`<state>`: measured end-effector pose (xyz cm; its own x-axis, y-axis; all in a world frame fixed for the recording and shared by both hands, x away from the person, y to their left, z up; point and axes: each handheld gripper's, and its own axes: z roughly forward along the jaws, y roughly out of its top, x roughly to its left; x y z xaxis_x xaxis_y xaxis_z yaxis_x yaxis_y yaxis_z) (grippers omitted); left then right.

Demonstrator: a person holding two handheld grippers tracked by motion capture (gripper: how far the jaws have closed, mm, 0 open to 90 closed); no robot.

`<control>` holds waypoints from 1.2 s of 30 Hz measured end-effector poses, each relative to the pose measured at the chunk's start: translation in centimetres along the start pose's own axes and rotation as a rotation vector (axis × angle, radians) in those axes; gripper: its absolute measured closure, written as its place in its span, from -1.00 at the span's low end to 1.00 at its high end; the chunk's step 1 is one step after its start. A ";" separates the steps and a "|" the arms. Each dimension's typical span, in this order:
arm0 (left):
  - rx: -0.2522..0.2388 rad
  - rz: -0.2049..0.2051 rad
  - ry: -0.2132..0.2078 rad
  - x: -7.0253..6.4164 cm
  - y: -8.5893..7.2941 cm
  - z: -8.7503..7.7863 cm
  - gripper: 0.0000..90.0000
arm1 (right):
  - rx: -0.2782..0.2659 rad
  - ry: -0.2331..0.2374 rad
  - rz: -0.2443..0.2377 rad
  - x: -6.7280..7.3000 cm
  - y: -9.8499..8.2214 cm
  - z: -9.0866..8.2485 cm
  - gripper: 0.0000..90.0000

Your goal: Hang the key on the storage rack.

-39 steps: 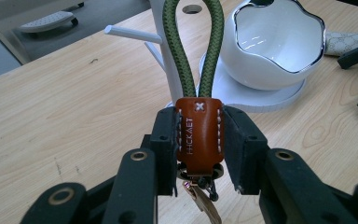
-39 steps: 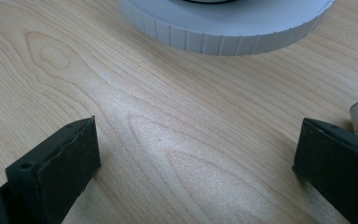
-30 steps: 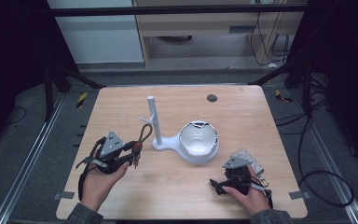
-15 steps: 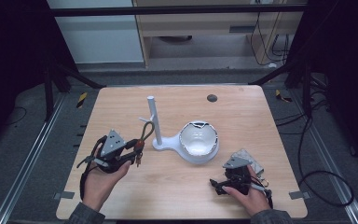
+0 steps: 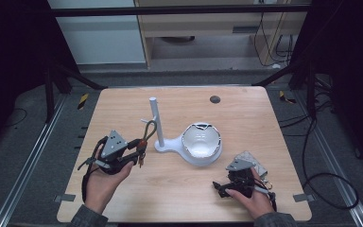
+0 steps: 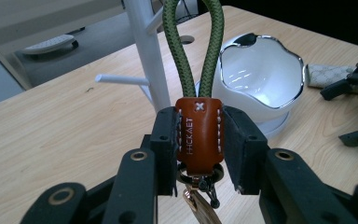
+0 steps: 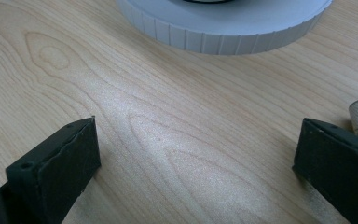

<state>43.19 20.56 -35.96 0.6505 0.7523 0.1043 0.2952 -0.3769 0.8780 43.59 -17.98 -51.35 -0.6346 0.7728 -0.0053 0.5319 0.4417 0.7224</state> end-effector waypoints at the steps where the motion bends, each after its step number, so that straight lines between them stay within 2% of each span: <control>1: -0.002 0.001 0.003 0.0 0.1 0.0 0.47 | 0.000 0.000 0.000 0.0 0.0 0.0 -0.99; 9: 0.006 0.002 0.014 0.1 0.2 1.1 0.47 | 0.001 0.000 0.003 0.0 0.0 0.0 -0.99; 13: 0.023 0.020 0.028 0.2 0.1 1.8 0.47 | 0.001 0.001 0.003 0.0 0.0 0.0 -0.99; 17: 0.019 -0.011 0.023 0.3 -0.2 2.2 0.47 | 0.001 0.002 0.002 0.0 -0.1 -0.1 -0.99; 21: 0.021 -0.023 0.016 0.5 -0.3 2.8 0.47 | 0.005 -0.001 0.004 0.1 0.0 -0.1 -0.99; 24: 0.030 -0.015 0.023 0.4 -0.3 3.3 0.47 | 0.005 -0.001 0.004 0.1 0.0 -0.1 -0.99; 31: 0.038 -0.043 0.029 0.9 -0.5 4.2 0.47 | 0.005 -0.001 0.004 0.1 -0.1 -0.1 -0.99; 36: 0.045 -0.048 0.029 1.0 -0.6 4.7 0.47 | 0.005 -0.001 0.003 0.1 -0.1 -0.1 -0.99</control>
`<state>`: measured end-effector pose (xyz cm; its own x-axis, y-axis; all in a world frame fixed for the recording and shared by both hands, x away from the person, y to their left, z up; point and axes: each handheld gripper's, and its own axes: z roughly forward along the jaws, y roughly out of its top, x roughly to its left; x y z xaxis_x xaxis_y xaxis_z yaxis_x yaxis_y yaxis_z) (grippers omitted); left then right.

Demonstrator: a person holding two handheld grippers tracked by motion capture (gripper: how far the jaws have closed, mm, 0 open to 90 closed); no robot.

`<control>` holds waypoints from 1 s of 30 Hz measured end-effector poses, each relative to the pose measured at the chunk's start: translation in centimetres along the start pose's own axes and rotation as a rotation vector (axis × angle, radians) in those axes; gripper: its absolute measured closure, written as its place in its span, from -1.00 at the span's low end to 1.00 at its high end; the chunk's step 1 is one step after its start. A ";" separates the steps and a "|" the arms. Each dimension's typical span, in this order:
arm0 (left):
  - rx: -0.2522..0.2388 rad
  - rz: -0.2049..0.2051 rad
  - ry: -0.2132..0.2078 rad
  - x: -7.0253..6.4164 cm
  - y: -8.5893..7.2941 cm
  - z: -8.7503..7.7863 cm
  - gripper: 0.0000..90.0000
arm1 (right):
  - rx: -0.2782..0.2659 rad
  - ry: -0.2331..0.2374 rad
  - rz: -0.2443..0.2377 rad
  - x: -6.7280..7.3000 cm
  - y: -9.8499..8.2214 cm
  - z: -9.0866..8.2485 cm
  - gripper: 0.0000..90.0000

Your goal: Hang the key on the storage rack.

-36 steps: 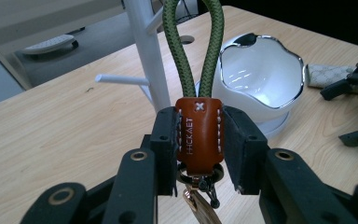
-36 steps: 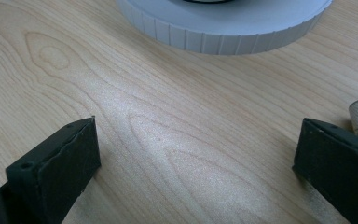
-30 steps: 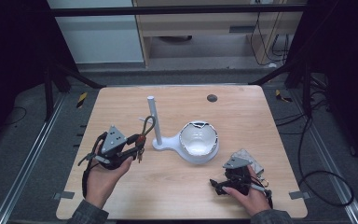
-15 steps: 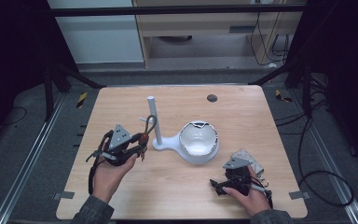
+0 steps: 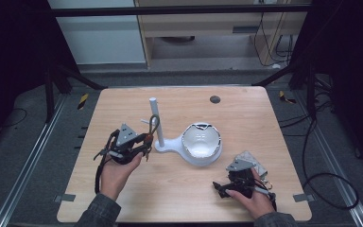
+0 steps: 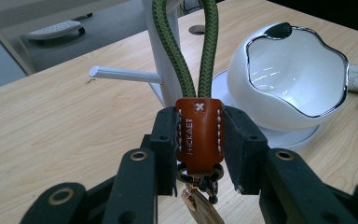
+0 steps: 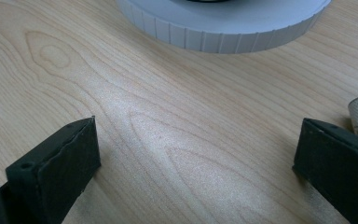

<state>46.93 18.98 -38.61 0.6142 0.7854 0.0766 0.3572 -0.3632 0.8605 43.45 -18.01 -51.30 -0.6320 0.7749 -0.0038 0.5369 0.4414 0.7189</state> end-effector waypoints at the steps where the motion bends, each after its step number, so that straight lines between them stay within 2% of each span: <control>1: 0.000 -0.001 0.000 0.0 0.0 0.0 0.47 | 0.000 0.000 0.000 0.0 0.0 0.0 -0.99; 30: 0.006 -0.029 0.005 0.6 -0.4 1.4 0.41 | -0.003 -0.001 -0.004 0.0 -0.1 0.0 -1.00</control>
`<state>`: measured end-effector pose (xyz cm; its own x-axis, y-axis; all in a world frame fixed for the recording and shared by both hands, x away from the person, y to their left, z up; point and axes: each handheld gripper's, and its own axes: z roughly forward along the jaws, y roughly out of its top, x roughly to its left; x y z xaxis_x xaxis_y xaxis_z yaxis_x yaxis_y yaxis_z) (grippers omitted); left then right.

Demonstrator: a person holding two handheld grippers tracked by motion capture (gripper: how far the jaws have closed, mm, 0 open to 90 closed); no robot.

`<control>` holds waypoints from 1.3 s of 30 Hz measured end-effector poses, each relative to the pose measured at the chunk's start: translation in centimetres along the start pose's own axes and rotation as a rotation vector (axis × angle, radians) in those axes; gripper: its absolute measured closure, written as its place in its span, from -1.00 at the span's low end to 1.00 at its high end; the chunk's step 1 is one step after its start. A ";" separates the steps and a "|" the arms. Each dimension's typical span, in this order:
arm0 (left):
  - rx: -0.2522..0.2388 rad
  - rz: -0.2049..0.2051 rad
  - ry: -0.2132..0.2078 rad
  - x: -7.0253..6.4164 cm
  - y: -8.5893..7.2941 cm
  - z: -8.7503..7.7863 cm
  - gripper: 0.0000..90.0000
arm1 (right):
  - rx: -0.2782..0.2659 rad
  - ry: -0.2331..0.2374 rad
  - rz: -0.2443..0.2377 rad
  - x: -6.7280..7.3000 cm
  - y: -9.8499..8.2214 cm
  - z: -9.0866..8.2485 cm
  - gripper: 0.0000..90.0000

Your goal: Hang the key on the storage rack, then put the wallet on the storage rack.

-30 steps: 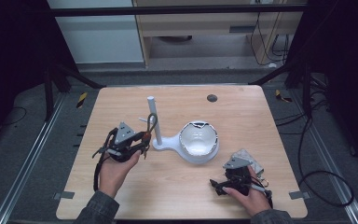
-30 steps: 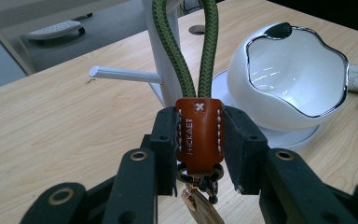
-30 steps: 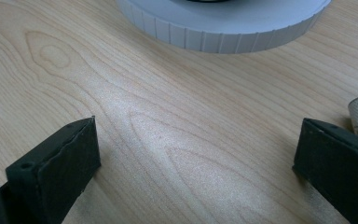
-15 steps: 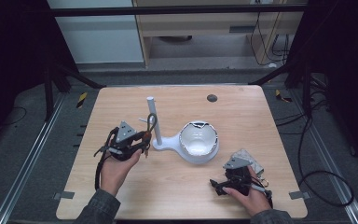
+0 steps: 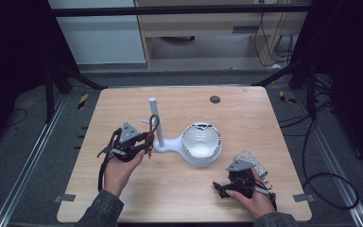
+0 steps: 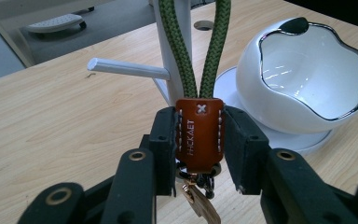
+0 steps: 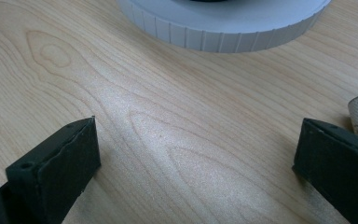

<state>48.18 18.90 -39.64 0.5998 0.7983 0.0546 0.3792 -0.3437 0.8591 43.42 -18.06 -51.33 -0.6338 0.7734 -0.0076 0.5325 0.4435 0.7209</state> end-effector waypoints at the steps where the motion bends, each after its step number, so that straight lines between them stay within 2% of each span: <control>1: -0.006 -0.011 0.002 0.0 -0.1 0.0 0.31 | 0.000 0.000 0.001 0.0 0.0 0.0 -0.99; 4: -0.009 -0.030 0.006 0.1 -0.9 -0.1 0.03 | 0.001 0.000 0.001 0.0 0.0 0.0 -0.99; 7: 0.005 -0.025 0.028 -0.1 -2.1 -0.2 -0.23 | 0.001 0.000 0.001 0.0 0.0 0.0 -0.99; 8: 0.008 -0.026 0.031 -0.1 -2.6 -0.2 -0.40 | 0.001 -0.001 0.002 0.0 0.0 0.0 -0.99; 9: 0.018 -0.027 0.027 -0.1 -3.0 -0.2 -0.40 | 0.001 -0.001 0.002 0.0 0.0 0.0 -0.99; 16: 0.044 -0.052 0.032 0.6 -6.6 -0.1 -0.77 | 0.000 -0.005 0.008 0.1 0.0 0.0 -1.00; 18: 0.059 -0.061 0.027 1.1 -7.4 0.1 -0.81 | 0.000 -0.005 0.009 0.1 0.0 0.0 -0.99; 21: 0.096 -0.048 0.017 2.1 -8.3 0.2 -0.88 | 0.000 -0.004 0.008 0.1 0.0 0.0 -0.99; 22: 0.099 -0.084 0.041 2.7 -9.1 0.2 -0.88 | 0.000 0.000 0.007 0.0 0.0 -0.1 -0.95; 23: 0.099 -0.084 0.041 2.7 -9.1 0.2 -0.87 | 0.000 0.000 0.007 0.0 0.0 -0.1 -0.95; 24: 0.103 -0.097 0.052 3.0 -9.6 0.2 -0.87 | 0.006 0.006 0.015 0.0 0.1 -0.3 -0.84; 25: 0.110 -0.113 0.054 3.3 -10.0 0.3 -0.87 | -0.005 0.009 0.019 -0.1 0.3 -0.7 -0.83; 26: 0.120 -0.120 0.052 3.4 -10.2 0.3 -0.87 | -0.032 0.016 0.026 -0.3 0.8 -1.8 -0.90; 28: 0.129 -0.118 0.050 3.8 -10.4 0.3 -0.87 | -0.033 0.007 0.026 -0.4 1.1 -2.4 -0.86; 29: 0.130 -0.122 0.052 3.9 -10.4 0.4 -0.88 | -0.019 -0.016 0.014 -0.7 1.5 -3.1 -0.87; 30: 0.151 -0.126 0.059 4.0 -10.6 0.7 -0.88 | 0.004 -0.044 -0.002 -1.2 2.1 -4.1 -0.86; 32: 0.169 -0.122 0.059 4.1 -10.8 0.9 -0.88 | 0.018 -0.052 -0.004 -1.6 2.3 -4.6 -0.86; 34: 0.183 -0.120 0.068 4.1 -11.1 1.3 -0.88 | 0.063 -0.071 0.013 -2.8 2.8 -5.7 -0.85; 35: 0.183 -0.120 0.068 4.1 -11.1 1.3 -0.88 | 0.063 -0.071 0.013 -2.8 2.8 -5.7 -0.85; 38: 0.198 -0.119 0.060 4.1 -11.2 1.5 -0.89 | 0.132 -0.072 0.024 -4.0 3.1 -6.7 -0.84; 39: 0.204 -0.118 0.058 4.1 -11.3 1.6 -0.89 | 0.132 -0.072 0.024 -4.0 3.1 -6.7 -0.84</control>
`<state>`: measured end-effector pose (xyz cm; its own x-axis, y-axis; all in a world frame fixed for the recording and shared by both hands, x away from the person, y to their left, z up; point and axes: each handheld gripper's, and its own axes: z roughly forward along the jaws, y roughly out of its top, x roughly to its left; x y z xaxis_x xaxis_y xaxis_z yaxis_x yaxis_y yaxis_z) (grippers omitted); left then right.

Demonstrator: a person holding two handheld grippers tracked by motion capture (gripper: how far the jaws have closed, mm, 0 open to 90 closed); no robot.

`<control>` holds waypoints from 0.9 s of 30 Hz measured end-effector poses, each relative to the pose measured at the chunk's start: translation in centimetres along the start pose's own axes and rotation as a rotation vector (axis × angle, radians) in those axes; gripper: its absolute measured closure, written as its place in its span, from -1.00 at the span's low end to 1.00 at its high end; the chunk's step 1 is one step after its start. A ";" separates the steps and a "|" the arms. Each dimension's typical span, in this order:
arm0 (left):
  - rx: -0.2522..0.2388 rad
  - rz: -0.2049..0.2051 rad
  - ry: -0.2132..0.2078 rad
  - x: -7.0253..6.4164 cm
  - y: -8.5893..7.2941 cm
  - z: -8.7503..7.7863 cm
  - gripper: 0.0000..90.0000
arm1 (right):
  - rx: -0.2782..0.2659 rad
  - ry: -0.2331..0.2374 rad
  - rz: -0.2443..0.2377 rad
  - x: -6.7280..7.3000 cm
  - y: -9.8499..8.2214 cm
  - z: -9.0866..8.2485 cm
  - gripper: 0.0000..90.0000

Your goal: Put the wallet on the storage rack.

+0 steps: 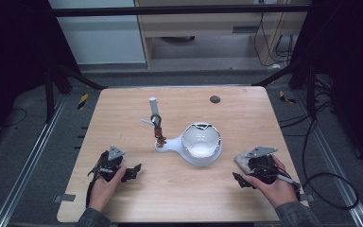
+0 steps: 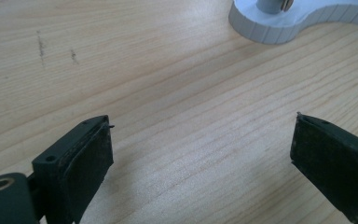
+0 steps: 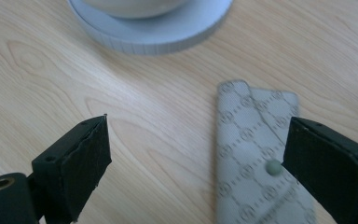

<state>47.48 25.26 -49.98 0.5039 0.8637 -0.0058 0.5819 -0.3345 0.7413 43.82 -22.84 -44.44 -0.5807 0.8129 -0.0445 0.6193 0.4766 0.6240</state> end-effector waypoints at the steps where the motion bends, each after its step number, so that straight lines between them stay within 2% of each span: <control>1: 0.008 0.002 0.000 0.0 -0.1 0.1 -0.90 | 0.015 0.002 0.003 -0.3 0.0 -0.2 -0.83; 2: 0.012 0.001 0.004 0.0 -0.1 0.2 -0.90 | 0.028 0.000 0.010 -0.6 0.0 -0.3 -0.83; 3: 0.020 -0.004 0.010 0.1 -0.3 0.4 -0.90 | 0.065 -0.003 0.009 -1.1 0.0 -0.5 -0.83; 10: 0.026 -0.002 0.019 0.4 -0.3 0.9 -0.91 | 0.138 -0.017 0.012 -2.2 0.5 -0.7 -0.81; 11: 0.025 -0.001 0.021 0.4 -0.3 0.9 -0.91 | 0.162 -0.019 0.013 -2.6 0.6 -0.8 -0.80; 14: 0.030 0.011 0.028 0.4 -0.4 0.9 -0.93 | 0.182 -0.020 0.020 -3.0 0.7 -0.8 -0.75; 21: 0.036 0.008 0.036 0.3 -0.4 0.9 -0.96 | 0.244 -0.011 0.045 -4.3 0.3 -0.8 -0.82; 26: 0.037 0.007 0.037 0.3 -0.4 0.9 -0.97 | 0.258 -0.009 0.055 -4.8 -0.2 -0.7 -0.79; 27: 0.035 0.004 0.037 0.3 -0.4 0.9 -0.97 | 0.268 -0.009 0.073 -4.9 -0.4 -0.7 -0.77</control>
<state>47.98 25.28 -50.87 0.4829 0.8754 0.0228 0.6018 -0.3507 0.7176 46.06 -27.19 -43.93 -0.5253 0.8508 -0.0147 0.7777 0.4871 0.3975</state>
